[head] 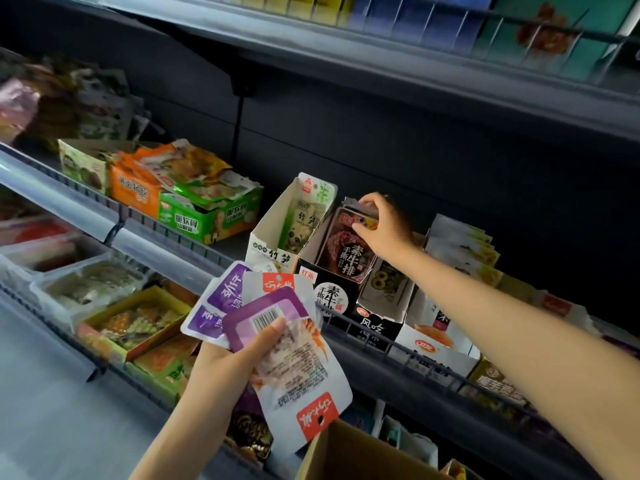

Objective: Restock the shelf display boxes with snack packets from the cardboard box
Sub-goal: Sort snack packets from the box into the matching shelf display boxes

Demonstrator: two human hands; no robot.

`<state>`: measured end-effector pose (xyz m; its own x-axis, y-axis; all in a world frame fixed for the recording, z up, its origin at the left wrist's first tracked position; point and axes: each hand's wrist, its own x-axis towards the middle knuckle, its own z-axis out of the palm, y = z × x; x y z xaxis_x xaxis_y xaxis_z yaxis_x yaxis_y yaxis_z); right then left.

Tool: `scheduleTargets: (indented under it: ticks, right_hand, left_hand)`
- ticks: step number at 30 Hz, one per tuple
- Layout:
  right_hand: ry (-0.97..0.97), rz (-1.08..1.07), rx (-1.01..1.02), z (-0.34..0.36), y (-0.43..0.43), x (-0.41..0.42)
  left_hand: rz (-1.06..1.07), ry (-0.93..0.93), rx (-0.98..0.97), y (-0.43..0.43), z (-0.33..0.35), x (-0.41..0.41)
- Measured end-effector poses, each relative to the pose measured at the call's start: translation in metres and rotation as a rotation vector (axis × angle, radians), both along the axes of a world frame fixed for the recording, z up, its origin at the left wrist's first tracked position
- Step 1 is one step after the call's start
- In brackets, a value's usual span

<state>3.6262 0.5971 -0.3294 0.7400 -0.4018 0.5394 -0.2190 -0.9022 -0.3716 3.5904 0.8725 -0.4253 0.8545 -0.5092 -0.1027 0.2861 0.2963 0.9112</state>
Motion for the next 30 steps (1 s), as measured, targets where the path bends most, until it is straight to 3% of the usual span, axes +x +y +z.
scheduleTargets:
  ticks: [2, 4, 9, 20, 24, 30]
  right_hand:
    - [-0.145, 0.136, 0.218, 0.002, 0.035, -0.023]
    - [-0.151, 0.256, 0.391, -0.004, 0.072, -0.059]
    - [0.185, 0.24, 0.673, -0.035, 0.13, -0.146]
    - [0.155, 0.035, 0.935, -0.06, 0.131, -0.249]
    - [0.057, 0.056, 1.138, -0.063, 0.125, -0.279]
    - [-0.104, 0.057, 1.165, -0.06, 0.11, -0.311]
  left_hand:
    - [-0.01, -0.005, -0.018, 0.001, 0.002, -0.003]
    - [-0.034, -0.011, -0.047, 0.001, 0.005, -0.007]
    - [-0.102, -0.084, -0.11, -0.006, 0.008, -0.024]
    - [-0.323, -0.087, -0.047, -0.027, 0.004, -0.108]
    - [-0.323, -0.145, 0.019, -0.03, 0.007, -0.126]
    - [-0.37, -0.134, 0.066, -0.037, 0.021, -0.149]
